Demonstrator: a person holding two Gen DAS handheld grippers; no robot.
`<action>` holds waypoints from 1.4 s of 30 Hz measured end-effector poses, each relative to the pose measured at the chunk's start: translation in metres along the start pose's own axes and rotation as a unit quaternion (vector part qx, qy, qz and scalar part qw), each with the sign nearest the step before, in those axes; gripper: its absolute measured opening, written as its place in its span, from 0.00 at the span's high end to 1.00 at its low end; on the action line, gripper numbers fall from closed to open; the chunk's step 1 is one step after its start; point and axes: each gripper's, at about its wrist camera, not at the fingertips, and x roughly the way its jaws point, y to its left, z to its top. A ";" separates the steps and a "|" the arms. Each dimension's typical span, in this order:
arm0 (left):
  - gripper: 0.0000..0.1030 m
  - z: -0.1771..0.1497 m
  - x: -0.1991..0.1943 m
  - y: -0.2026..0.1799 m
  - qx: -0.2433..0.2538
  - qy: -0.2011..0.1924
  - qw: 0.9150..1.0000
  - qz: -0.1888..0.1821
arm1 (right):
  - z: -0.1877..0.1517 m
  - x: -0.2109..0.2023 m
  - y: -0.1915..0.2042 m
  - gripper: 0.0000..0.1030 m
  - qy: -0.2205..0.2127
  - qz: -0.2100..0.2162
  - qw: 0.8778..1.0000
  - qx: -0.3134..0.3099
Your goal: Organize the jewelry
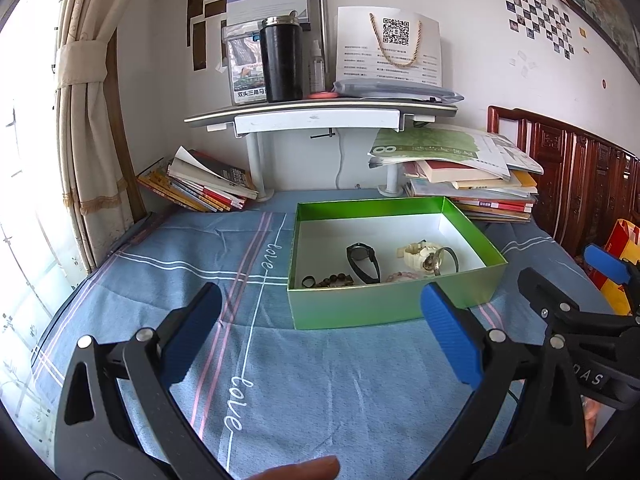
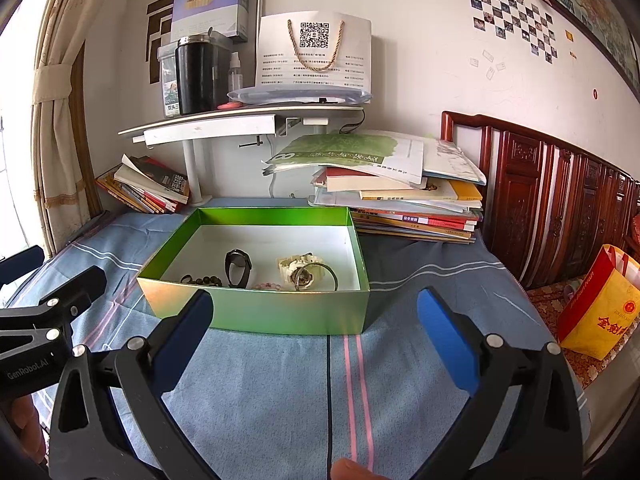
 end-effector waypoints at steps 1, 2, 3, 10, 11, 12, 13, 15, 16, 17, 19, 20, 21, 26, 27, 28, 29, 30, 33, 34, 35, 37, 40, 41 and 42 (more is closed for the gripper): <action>0.04 0.000 0.000 0.000 0.000 0.000 1.000 0.000 | 0.000 0.000 0.000 0.03 0.000 0.000 1.000 0.000; 0.04 0.000 0.000 0.000 0.000 0.000 1.000 0.000 | 0.000 0.000 0.000 0.03 0.000 0.000 1.000 0.000; 0.04 0.000 0.000 0.000 0.000 0.000 1.000 0.001 | 0.000 0.000 0.000 0.03 0.000 0.000 1.000 -0.001; 0.04 0.000 0.000 0.000 0.001 0.000 1.000 0.000 | 0.000 0.000 0.000 0.03 0.000 0.000 1.000 0.001; 0.04 0.000 0.000 0.000 0.000 0.000 1.000 0.001 | 0.000 -0.001 0.000 0.03 -0.001 0.001 1.000 0.001; 0.04 0.000 0.000 0.000 0.000 0.000 1.000 0.001 | 0.000 -0.002 0.000 0.03 -0.002 0.001 1.000 0.000; 0.04 -0.001 0.000 0.000 0.000 0.001 1.000 0.001 | 0.000 -0.003 0.001 0.03 -0.003 0.000 1.000 0.000; 0.04 -0.001 -0.001 0.000 0.000 0.001 1.000 -0.001 | 0.000 -0.006 0.002 0.03 -0.005 0.001 1.000 0.000; 0.04 -0.002 -0.001 0.000 0.001 0.000 1.000 -0.002 | 0.000 -0.007 0.002 0.03 -0.006 0.001 1.000 0.000; 0.04 -0.002 -0.002 0.000 0.002 0.000 1.000 -0.001 | 0.000 -0.008 0.002 0.03 -0.006 0.001 1.000 -0.001; 0.04 -0.004 -0.002 -0.001 0.003 0.001 1.000 -0.001 | 0.000 -0.009 0.003 0.03 -0.007 0.000 1.000 -0.001; 0.04 -0.004 -0.002 -0.001 0.003 0.001 1.000 -0.001 | 0.000 -0.009 0.003 0.03 -0.007 0.000 1.000 0.000; 0.04 -0.004 -0.001 -0.001 0.003 0.002 1.000 -0.002 | 0.000 -0.009 0.003 0.03 -0.007 0.000 1.000 0.001; 0.04 -0.004 0.000 0.000 0.003 0.002 1.000 -0.002 | 0.000 -0.009 0.004 0.03 -0.007 -0.001 1.000 0.000; 0.04 -0.004 0.000 0.000 0.003 0.002 1.000 -0.002 | 0.000 -0.009 0.004 0.03 -0.007 -0.001 1.000 -0.001; 0.04 -0.004 0.000 0.000 0.003 0.002 1.000 -0.002 | 0.000 -0.009 0.004 0.03 -0.008 -0.001 1.000 -0.001; 0.04 -0.004 0.000 0.000 0.003 0.002 1.000 -0.002 | 0.000 -0.009 0.004 0.03 -0.008 -0.001 1.000 -0.001; 0.04 -0.004 0.000 0.000 0.003 0.002 1.000 -0.001 | 0.000 -0.009 0.005 0.03 -0.007 -0.002 1.000 -0.002; 0.04 -0.004 -0.001 0.000 0.003 0.001 1.000 -0.002 | 0.000 -0.010 0.005 0.03 -0.009 -0.001 1.000 0.000; 0.04 -0.004 -0.001 0.000 0.003 0.000 1.000 -0.001 | 0.000 -0.011 0.005 0.03 -0.009 -0.002 1.000 -0.001; 0.04 -0.004 -0.001 0.000 0.003 0.000 1.000 -0.001 | 0.000 -0.011 0.005 0.03 -0.010 -0.002 1.000 -0.001; 0.04 -0.004 -0.002 0.000 0.004 -0.001 1.000 -0.001 | 0.000 -0.011 0.005 0.03 -0.010 -0.001 1.000 0.000; 0.04 -0.004 -0.003 -0.001 0.003 -0.001 1.000 -0.002 | 0.000 -0.012 0.004 0.03 -0.009 -0.002 1.000 -0.001; 0.04 -0.004 -0.003 -0.001 0.003 0.000 1.000 -0.002 | 0.000 -0.012 0.005 0.03 -0.010 -0.002 1.000 0.000; 0.04 -0.004 -0.004 0.000 0.003 0.000 1.000 -0.002 | 0.000 -0.012 0.005 0.03 -0.010 -0.002 1.000 -0.001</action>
